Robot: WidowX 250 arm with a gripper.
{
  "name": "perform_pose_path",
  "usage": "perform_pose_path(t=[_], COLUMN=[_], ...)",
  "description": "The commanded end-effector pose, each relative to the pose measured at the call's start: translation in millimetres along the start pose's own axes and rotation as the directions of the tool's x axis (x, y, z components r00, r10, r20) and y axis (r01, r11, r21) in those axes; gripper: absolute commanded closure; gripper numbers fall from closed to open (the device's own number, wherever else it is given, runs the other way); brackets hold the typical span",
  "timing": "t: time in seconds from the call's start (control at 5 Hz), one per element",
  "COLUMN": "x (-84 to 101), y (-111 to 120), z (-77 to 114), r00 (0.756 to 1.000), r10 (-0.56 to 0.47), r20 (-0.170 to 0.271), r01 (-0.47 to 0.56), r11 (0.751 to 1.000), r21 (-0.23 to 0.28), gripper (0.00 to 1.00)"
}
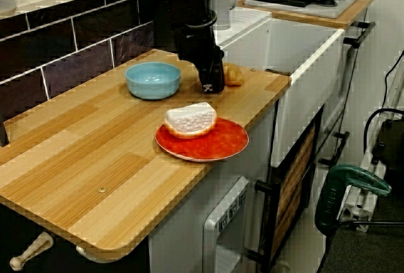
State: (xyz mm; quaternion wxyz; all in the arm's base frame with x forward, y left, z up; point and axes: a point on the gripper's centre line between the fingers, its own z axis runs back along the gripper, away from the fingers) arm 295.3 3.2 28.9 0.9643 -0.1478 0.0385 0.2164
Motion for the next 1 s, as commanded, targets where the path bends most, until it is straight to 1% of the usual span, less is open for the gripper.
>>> perform_pose_path(t=[0.0,0.2,0.4,0.6,0.8], x=[-13.3,-13.6,-12.8,-6.8,-2.7], y=[-7,3,9,13,9], z=[22.7,23.6,22.3,20.0,14.0], r00=[0.994,0.988,0.985,0.986,0.988], r10=[-0.060,-0.096,-0.105,-0.094,-0.096], r20=[0.090,0.123,0.138,0.139,0.120], r01=[0.061,0.093,0.099,0.088,0.090], r11=[0.998,0.995,0.994,0.995,0.994], r21=[-0.008,0.026,0.051,0.049,0.057], gripper=[1.00,1.00,1.00,1.00,1.00])
